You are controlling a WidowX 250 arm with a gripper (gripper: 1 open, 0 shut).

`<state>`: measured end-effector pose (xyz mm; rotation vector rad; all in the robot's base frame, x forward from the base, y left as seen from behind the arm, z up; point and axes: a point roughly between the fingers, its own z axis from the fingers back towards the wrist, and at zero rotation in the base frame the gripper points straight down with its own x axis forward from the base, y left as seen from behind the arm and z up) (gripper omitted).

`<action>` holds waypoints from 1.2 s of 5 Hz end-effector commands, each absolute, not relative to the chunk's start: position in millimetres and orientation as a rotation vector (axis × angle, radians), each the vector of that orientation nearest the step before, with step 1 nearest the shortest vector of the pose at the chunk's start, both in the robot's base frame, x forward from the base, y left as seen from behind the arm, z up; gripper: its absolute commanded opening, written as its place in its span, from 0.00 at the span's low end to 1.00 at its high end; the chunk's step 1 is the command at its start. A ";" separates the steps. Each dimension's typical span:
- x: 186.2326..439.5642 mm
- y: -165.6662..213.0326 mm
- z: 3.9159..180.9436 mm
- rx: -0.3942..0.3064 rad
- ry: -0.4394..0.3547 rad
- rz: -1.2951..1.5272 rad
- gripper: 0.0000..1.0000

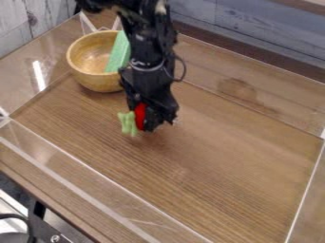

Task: Move the red object to the left side of the table

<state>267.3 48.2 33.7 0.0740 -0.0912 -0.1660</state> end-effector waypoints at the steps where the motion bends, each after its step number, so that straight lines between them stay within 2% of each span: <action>1: 281.9 47.2 31.6 0.080 -0.127 -0.168 0.00; 6: 290.3 42.5 22.3 0.049 -0.099 -0.134 0.00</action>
